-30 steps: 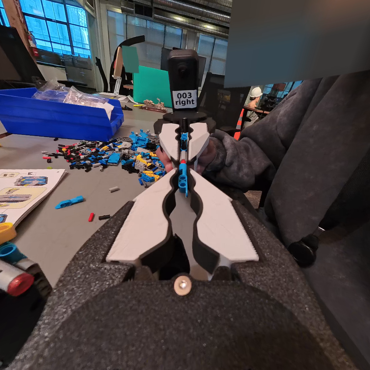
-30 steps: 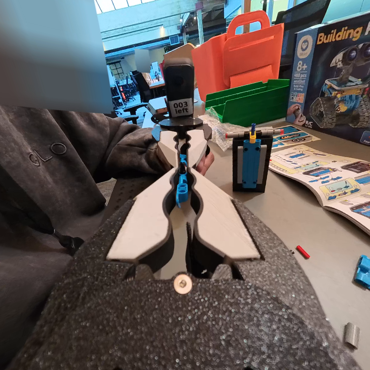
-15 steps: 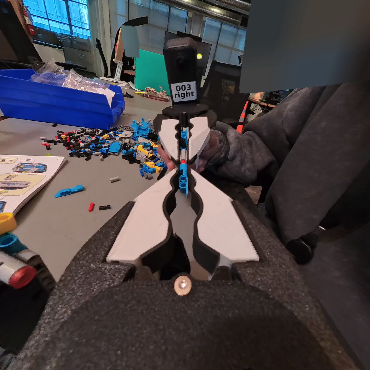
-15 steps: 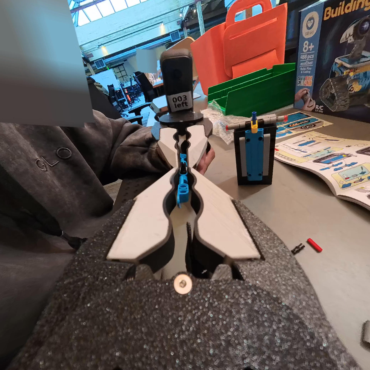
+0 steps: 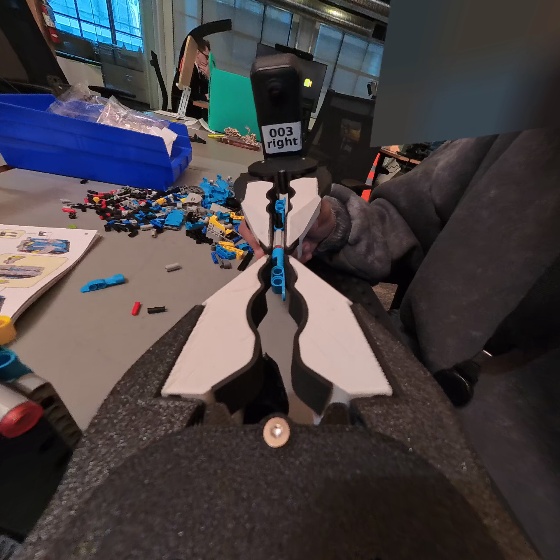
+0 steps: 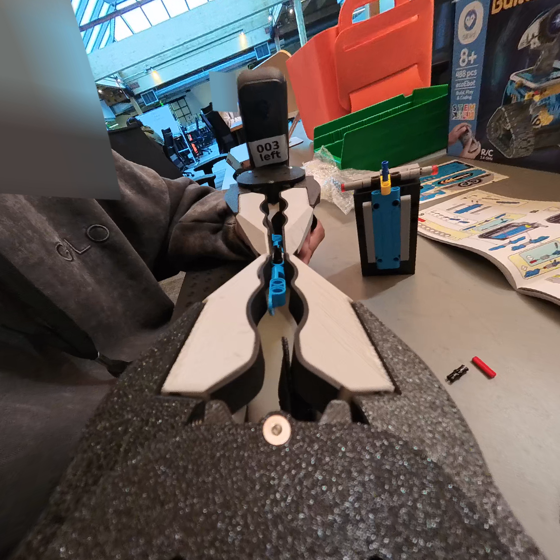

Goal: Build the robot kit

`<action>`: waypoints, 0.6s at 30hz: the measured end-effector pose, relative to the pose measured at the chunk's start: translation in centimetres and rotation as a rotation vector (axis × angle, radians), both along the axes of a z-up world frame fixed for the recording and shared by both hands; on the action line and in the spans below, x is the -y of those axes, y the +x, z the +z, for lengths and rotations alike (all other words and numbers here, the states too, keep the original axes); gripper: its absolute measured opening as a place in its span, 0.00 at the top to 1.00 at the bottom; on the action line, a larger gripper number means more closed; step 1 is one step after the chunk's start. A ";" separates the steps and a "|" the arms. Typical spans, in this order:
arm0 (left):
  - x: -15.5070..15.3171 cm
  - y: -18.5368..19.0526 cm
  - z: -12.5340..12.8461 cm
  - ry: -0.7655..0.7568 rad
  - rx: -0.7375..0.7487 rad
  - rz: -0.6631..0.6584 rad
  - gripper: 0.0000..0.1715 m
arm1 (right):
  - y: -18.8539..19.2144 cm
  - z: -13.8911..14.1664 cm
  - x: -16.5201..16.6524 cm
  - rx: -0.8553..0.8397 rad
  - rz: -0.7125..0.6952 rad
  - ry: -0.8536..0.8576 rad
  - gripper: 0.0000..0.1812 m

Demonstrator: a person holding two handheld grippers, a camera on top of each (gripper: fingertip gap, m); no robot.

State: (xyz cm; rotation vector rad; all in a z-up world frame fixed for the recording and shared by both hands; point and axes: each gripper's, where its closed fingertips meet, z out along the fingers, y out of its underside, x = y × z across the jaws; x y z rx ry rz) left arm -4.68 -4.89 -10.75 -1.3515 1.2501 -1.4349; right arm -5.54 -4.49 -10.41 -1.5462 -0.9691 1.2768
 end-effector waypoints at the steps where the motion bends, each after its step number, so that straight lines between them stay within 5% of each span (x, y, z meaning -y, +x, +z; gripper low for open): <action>1: 0.0 0.0 0.0 -0.002 -0.001 0.000 0.97 | 0.0 0.0 0.0 -0.002 -0.002 0.001 0.97; 8: -0.4 0.1 1.0 -0.025 0.029 -0.003 0.96 | 0.6 0.8 -0.8 -0.046 -0.016 -0.019 0.91; 18: -0.4 -0.3 0.4 0.005 0.006 0.005 0.96 | 0.6 0.5 -0.5 -0.019 -0.017 0.019 0.96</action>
